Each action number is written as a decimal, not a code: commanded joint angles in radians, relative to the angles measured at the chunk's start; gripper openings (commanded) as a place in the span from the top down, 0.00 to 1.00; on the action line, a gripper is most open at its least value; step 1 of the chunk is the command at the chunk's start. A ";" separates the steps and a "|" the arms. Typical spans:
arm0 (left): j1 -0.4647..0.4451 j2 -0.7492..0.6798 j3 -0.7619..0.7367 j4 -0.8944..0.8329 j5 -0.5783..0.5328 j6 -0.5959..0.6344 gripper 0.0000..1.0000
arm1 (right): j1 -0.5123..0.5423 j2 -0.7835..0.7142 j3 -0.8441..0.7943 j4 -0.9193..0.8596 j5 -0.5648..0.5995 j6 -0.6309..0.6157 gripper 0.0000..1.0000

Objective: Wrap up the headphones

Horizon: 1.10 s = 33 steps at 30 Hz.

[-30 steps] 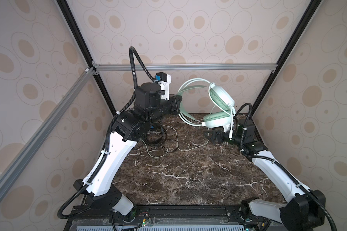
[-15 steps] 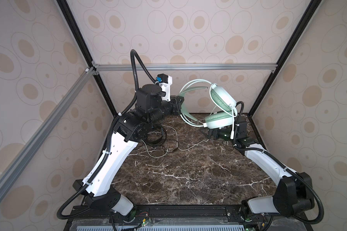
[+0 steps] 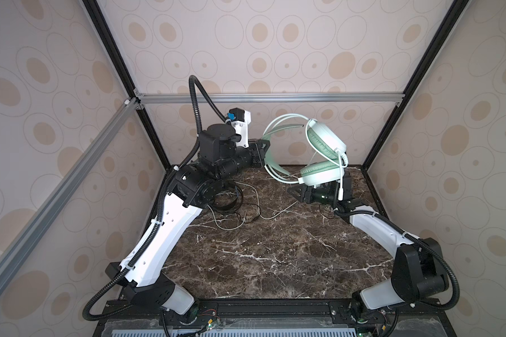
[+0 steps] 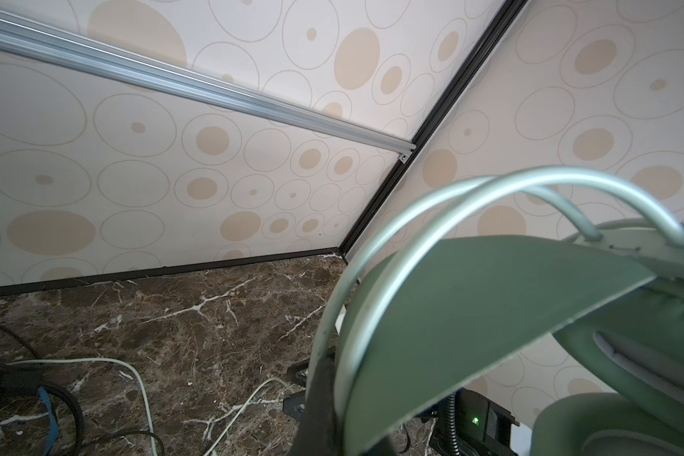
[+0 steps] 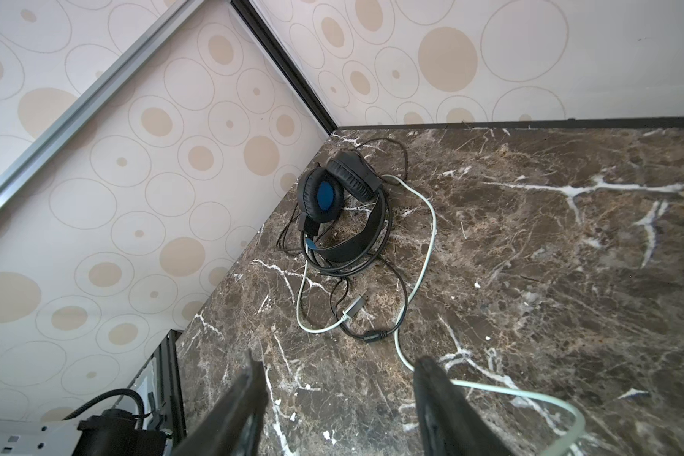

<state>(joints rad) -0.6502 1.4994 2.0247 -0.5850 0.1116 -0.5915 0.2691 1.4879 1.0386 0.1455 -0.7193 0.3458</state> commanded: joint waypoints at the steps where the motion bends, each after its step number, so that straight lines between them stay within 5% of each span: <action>1: 0.036 -0.057 -0.010 0.148 0.037 -0.091 1.00 | 0.005 -0.006 -0.035 0.017 -0.023 -0.011 0.47; 6: 0.073 -0.078 -0.071 0.229 0.058 -0.151 1.00 | 0.005 -0.024 -0.071 0.006 -0.011 -0.028 0.66; 16: 0.077 -0.138 -0.293 0.472 -0.073 -0.301 1.00 | 0.005 -0.100 -0.057 -0.176 0.117 -0.099 0.99; 33: 0.076 -0.132 -0.477 0.611 -0.339 -0.407 1.00 | 0.229 -0.349 -0.056 -0.587 0.497 -0.389 1.00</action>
<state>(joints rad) -0.5777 1.3899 1.5230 -0.1135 -0.1658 -0.9211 0.4664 1.1675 0.9737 -0.3416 -0.3191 0.0357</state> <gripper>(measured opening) 0.067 0.048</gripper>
